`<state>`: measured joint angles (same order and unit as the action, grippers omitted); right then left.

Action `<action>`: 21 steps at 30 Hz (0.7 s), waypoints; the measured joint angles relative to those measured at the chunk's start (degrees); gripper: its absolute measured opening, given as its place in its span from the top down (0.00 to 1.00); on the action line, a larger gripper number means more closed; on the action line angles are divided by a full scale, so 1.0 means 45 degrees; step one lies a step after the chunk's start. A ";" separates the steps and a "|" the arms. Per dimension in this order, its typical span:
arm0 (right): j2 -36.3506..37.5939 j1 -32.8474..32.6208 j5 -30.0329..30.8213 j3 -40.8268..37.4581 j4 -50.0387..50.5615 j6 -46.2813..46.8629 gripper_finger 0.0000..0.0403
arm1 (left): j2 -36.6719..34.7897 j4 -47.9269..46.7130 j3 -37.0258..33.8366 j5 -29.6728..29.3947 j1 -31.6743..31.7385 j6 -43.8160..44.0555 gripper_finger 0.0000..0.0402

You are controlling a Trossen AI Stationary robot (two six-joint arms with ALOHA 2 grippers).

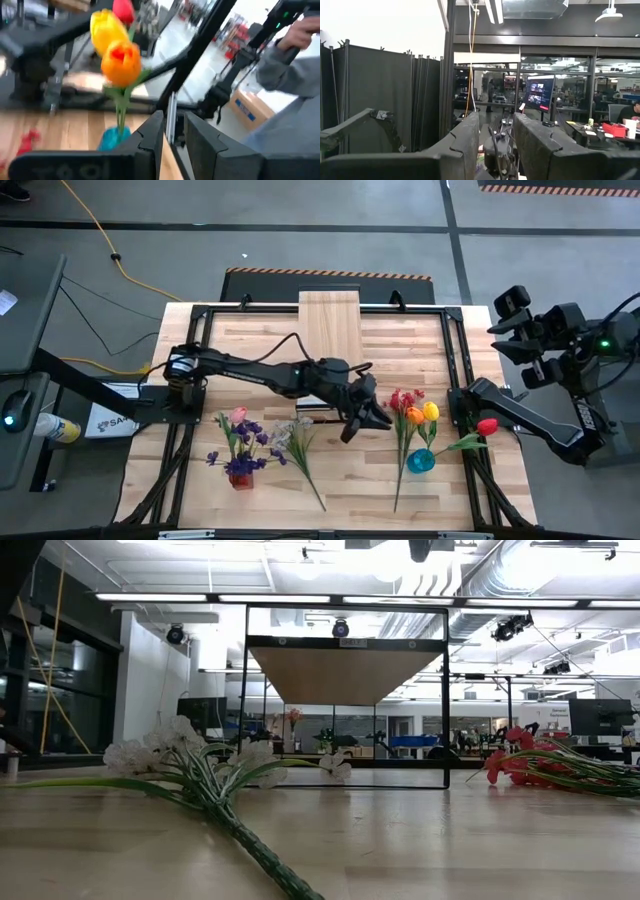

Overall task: Pick and place flowers into a vace then onto a shelf
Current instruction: Put the white flowers into the red vase

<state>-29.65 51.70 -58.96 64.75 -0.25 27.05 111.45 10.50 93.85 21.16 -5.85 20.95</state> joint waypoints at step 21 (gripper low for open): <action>0.0000 0.0000 0.0042 0.0000 0.0000 0.0032 0.72 | 0.0269 0.3092 -0.1911 0.0572 -0.0121 0.0970 0.72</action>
<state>-29.65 51.70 -58.77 64.75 -0.25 27.20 112.66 24.41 85.25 23.73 -6.39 25.32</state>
